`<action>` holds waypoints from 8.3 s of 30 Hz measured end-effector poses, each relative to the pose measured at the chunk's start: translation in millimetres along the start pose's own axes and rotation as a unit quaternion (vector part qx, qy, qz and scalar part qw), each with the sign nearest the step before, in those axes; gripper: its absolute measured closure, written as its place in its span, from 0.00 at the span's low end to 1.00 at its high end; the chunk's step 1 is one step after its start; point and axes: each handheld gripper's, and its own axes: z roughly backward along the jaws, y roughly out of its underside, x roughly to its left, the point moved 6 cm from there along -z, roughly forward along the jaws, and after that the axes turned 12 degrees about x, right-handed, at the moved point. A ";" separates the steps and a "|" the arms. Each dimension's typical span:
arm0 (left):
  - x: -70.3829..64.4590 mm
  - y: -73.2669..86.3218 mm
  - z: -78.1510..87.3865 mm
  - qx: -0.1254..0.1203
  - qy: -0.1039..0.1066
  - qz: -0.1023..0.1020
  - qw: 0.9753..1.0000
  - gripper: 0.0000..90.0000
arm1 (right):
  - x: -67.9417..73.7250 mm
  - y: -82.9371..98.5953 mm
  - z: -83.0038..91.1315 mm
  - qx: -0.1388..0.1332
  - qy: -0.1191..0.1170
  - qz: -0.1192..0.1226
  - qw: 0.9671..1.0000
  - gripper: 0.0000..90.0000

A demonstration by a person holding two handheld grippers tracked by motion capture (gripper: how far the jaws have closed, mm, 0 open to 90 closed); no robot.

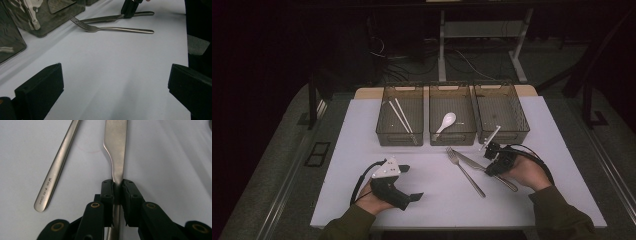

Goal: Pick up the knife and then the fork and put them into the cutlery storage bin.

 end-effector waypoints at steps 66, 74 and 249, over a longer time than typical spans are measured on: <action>14.0 10.5 0.4 0.005 -0.001 0.004 1.000 0.00 | -81.2 48.5 123.7 -0.351 0.010 -0.163 0.922 0.89; 13.5 10.2 1.1 0.005 -0.001 0.001 1.000 0.00 | -106.8 31.5 137.4 -0.358 0.036 -0.183 0.915 0.89; 9.0 9.4 3.5 0.006 -0.003 -0.005 1.000 0.00 | 37.6 33.9 1.7 -0.177 -0.005 -0.021 0.984 0.91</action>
